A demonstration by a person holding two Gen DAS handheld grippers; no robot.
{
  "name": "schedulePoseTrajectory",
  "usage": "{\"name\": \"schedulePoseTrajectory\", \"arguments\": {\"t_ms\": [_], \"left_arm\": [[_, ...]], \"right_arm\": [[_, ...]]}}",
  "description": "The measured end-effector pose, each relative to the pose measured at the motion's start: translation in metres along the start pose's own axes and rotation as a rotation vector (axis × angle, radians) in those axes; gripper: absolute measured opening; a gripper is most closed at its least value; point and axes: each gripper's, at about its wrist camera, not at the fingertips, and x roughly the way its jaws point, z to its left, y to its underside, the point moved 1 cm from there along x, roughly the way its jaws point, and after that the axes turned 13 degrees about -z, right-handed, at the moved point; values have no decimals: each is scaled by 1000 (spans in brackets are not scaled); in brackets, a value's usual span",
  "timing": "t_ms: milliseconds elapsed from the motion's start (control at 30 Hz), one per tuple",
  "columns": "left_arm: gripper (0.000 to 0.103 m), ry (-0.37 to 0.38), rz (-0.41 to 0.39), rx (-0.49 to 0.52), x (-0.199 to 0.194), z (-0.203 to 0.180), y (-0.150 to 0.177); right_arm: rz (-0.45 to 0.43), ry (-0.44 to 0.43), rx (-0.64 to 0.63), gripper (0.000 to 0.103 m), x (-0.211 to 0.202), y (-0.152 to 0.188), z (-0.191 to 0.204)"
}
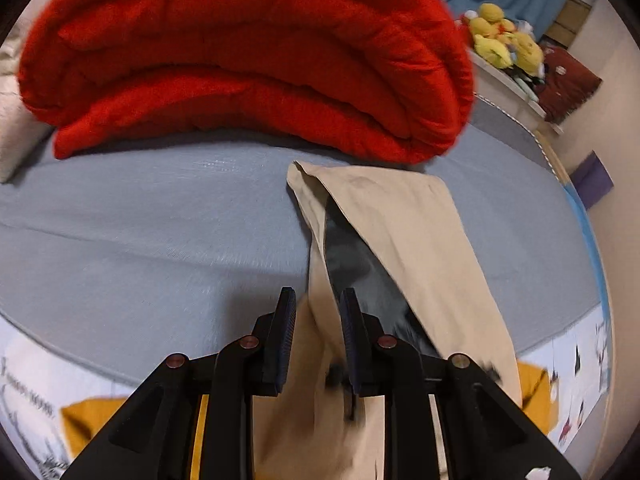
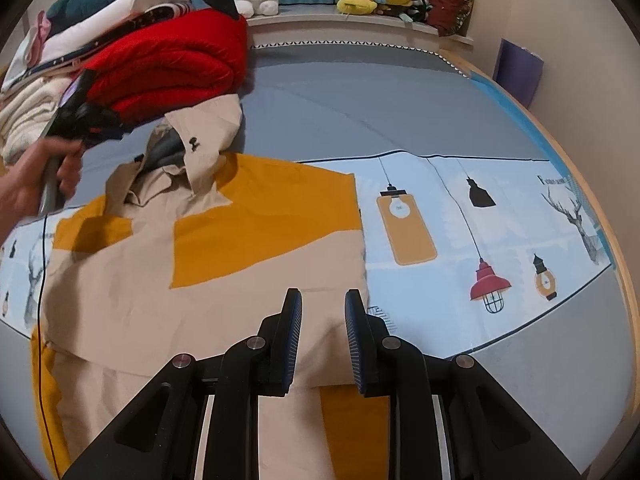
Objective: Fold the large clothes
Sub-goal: 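Lift the hood with the left gripper and fold it over the body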
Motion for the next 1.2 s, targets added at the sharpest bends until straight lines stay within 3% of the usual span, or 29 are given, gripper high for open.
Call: {"name": "schedulePoseTrajectory", "arguments": {"t_ms": [400, 500, 567, 700, 867, 967, 1067, 1133, 1167, 1200], "left_arm": [[22, -13, 55, -143, 76, 11, -16], [5, -5, 95, -115, 84, 3, -12], [0, -30, 83, -66, 76, -4, -12], [0, 16, 8, -24, 25, -20, -15], [0, 141, -96, 185, -83, -68, 2], [0, 212, -173, 374, -162, -101, 43], [1, 251, -252, 565, -239, -112, 110], [3, 233, -250, 594, -272, -97, 161], [10, 216, -224, 580, -283, -86, 187], [11, 201, -191, 561, -289, -76, 204]], "right_arm": [[34, 13, 26, 24, 20, 3, -5], [32, 13, 14, 24, 20, 4, -3], [31, 14, 15, 24, 19, 4, -4], [29, 20, 27, 24, 18, 0, -10], [-3, 23, 91, 24, 9, -16, -24], [-21, -13, 127, 24, -2, -23, -25], [-79, -40, 120, 24, -23, -31, -22], [-117, -52, 137, 24, -35, -35, -23], [-128, -63, 154, 24, -39, -36, -23], [-137, -78, 173, 24, -43, -37, -24]]}}
